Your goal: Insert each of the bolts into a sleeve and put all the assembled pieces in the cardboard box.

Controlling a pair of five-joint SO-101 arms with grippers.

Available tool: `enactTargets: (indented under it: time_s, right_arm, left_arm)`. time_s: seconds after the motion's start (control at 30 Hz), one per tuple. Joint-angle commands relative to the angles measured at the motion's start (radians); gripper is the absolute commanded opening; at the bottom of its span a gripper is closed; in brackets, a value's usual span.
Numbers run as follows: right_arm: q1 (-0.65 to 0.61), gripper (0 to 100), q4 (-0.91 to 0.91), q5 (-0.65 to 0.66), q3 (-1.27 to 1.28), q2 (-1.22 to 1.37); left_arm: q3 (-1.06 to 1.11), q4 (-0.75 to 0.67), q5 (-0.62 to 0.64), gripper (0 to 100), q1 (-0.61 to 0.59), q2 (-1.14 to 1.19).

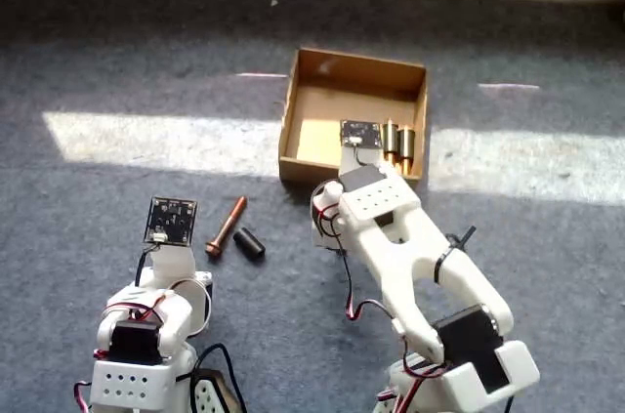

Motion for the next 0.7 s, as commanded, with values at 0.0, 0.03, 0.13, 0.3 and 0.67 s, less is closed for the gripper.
enactTargets:
  time_s: [0.0, 0.03, 0.13, 0.3, 0.67]
  right_arm:
    - [0.027, 14.9, -0.013, -0.014, -0.082, 0.033]
    - [0.038, 14.9, -0.013, -0.015, -0.097, 0.048]
    - [0.077, 14.9, -0.013, -0.017, -0.134, 0.096]
    - [0.105, 14.9, -0.084, -0.015, -0.151, 0.168]
    - [0.102, 14.6, -0.12, -0.014, -0.148, 0.209]
  left_arm:
    - [0.021, 0.005, -0.006, 1, -0.01, -0.031]
    - [0.021, 0.005, -0.006, 1, -0.01, -0.031]
    - [0.021, 0.005, -0.006, 1, -0.01, -0.031]
    - [0.021, 0.005, -0.006, 1, -0.01, -0.031]
    - [0.021, 0.005, -0.006, 1, -0.01, -0.031]
